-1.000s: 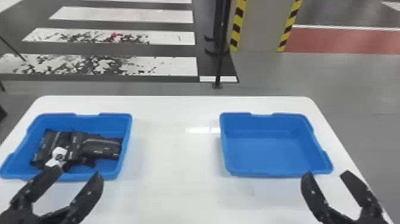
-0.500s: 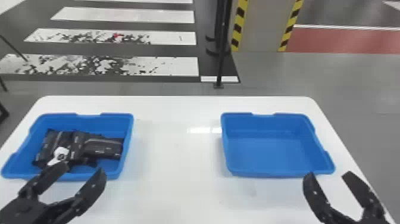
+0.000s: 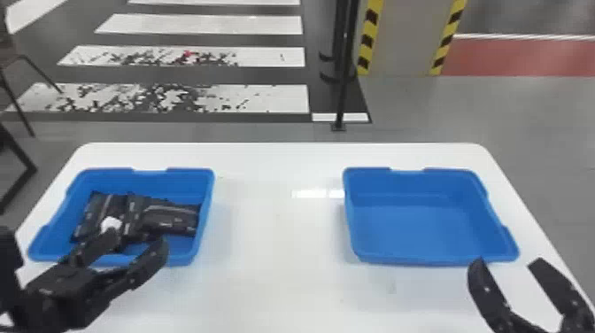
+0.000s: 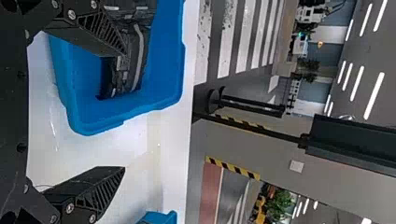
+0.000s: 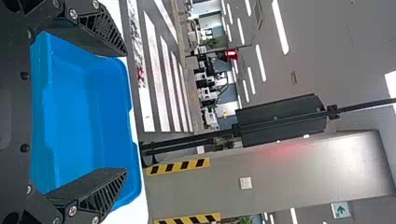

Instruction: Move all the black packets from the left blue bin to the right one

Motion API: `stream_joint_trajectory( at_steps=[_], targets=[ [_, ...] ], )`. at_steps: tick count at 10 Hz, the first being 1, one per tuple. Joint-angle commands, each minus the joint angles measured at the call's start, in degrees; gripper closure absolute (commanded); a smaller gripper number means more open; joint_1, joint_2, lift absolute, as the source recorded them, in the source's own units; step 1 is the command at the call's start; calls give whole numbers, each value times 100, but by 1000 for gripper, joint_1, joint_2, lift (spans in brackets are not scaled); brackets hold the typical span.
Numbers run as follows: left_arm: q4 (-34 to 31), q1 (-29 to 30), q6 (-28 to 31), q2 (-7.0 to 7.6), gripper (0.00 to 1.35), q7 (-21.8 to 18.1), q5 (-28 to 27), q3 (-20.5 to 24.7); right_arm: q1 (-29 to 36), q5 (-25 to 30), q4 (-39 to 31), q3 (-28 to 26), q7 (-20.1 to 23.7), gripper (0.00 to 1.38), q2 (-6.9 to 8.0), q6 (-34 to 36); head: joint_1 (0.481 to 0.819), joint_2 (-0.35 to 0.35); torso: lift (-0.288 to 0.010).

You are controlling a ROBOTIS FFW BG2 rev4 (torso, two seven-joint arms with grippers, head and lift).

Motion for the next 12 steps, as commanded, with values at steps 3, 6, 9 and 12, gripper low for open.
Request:
stream_joint_trajectory(
  at_steps=[3, 6, 9, 12],
  targets=[
    [779, -1120, 743, 161, 176, -24, -316, 133, -28, -1, 48, 46, 0, 151, 5, 4, 695, 32, -138],
    [1271, -1964, 1699, 442, 176, -165, -693, 133, -42, -12, 76, 57, 0, 153, 5, 4, 695, 85, -138],
    [1974, -2793, 2416, 565, 176, -420, -1093, 65, -56, -12, 105, 91, 0, 151, 5, 18, 695, 106, -138],
    [2663, -3553, 2824, 750, 176, -728, -1447, -415, -99, -24, 175, 137, 0, 153, 5, 61, 695, 115, -138]
  ],
)
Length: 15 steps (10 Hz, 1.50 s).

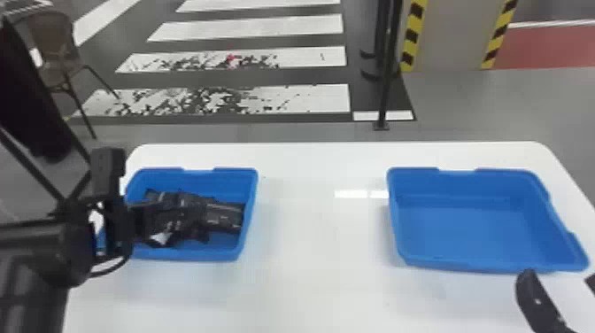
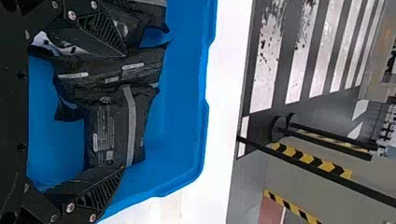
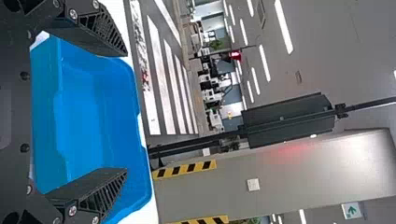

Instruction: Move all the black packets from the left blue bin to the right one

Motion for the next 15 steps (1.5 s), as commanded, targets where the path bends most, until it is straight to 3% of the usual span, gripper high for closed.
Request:
stream_joint_trajectory(
  at_steps=[1, 3, 6, 9, 10, 11, 13, 14, 15],
  targets=[
    [305, -349, 150, 99, 176, -126, -161, -267, -43, -5, 54, 39, 8, 151, 5, 3, 695, 110, -138],
    [572, -630, 333, 134, 173, -249, -333, -438, -85, -5, 96, 62, 8, 151, 5, 3, 695, 93, -138],
    [1402, -1207, 516, 310, 171, -512, -378, -941, -155, -16, 195, 119, 8, 151, 5, 3, 695, 82, -138],
    [1767, -1390, 727, 327, 186, -547, -390, -1009, -211, -16, 279, 154, 8, 151, 5, 3, 695, 74, -138],
    [1936, -1460, 727, 327, 269, -547, -378, -1021, -211, -16, 293, 154, 8, 151, 5, 17, 695, 76, -138],
    [2119, -1516, 713, 319, 440, -547, -378, -1021, -226, -16, 321, 165, 8, 151, 5, 17, 695, 77, -138],
    [2245, -1587, 671, 275, 878, -556, -550, -1021, -254, -28, 349, 199, 8, 151, 5, 31, 695, 82, -138],
    [2245, -1587, 558, 257, 1173, -556, -607, -1032, -240, -51, 349, 199, 8, 151, 5, 31, 695, 87, -138],
    [2245, -1544, 418, 222, 1202, -547, -641, -952, -226, -73, 349, 199, 8, 153, 5, 31, 695, 89, -138]
  ],
)
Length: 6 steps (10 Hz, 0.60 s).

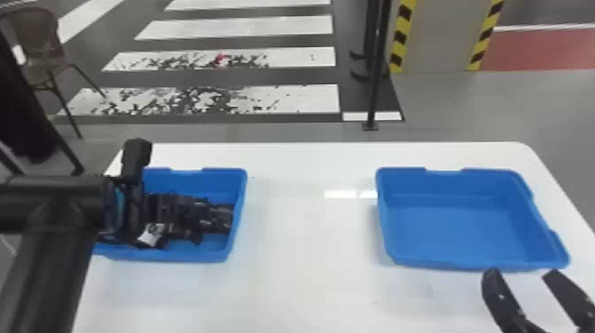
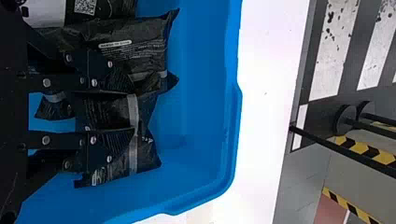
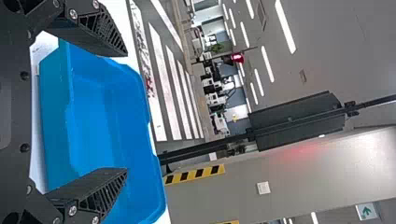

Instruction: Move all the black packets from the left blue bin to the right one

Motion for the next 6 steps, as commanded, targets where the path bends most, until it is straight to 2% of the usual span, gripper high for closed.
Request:
stream_joint_trajectory(
  at_steps=[1, 3, 5, 6],
  targets=[
    [1, 65, -236, -25, 1202, -75, -21, 67, 28, -58, -1, 0, 1, 151, 5, 0, 695, 90, -138],
    [-126, 178, -504, 11, 1205, -216, -21, 147, 112, -92, -85, 0, 1, 153, 5, 0, 695, 89, -138],
    [-1082, 740, -419, 2, 1205, -321, -9, 581, 141, -115, -141, 0, 1, 153, 5, 0, 695, 94, -138],
    [-1603, 1021, -307, -7, 1205, -348, 174, 798, 155, -115, -198, 0, 1, 151, 5, 0, 695, 101, -138]
  ],
)
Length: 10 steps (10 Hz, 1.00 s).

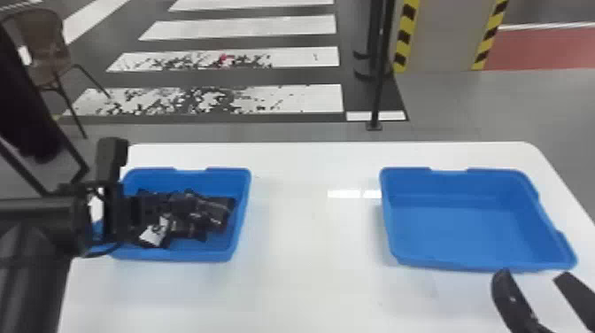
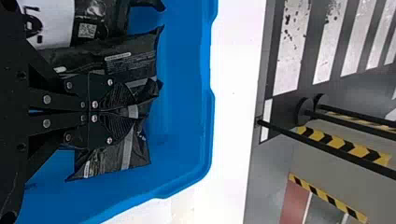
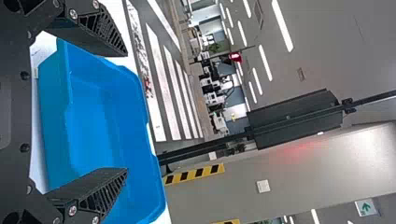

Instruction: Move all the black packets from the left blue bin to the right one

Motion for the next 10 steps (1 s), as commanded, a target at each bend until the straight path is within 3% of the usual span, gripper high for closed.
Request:
stream_joint_trajectory(
  at_steps=[1, 3, 6, 8, 10],
  targets=[
    [-856, 506, 134, -15, 1205, -36, 405, 344, 26, -35, -60, 1, 0, 153, 5, 0, 695, 113, -138],
    [-1489, 1041, -21, -33, 1205, -133, 1308, 412, -16, -149, -144, 1, 159, 153, 5, 155, 695, 111, -138],
    [-2346, 1660, -176, -235, 1205, -203, 2222, 390, -325, -286, -214, 35, 624, 154, 5, 788, 695, 45, -138],
    [-2614, 1800, -218, -358, 1205, -220, 2462, 161, -621, -595, -214, 172, 985, 157, 5, 1575, 695, 16, -138],
    [-2628, 1744, -232, -358, 1205, -220, 2656, -170, -874, -1155, -214, 584, 1020, 162, -18, 2208, 695, 11, -138]
  ],
)
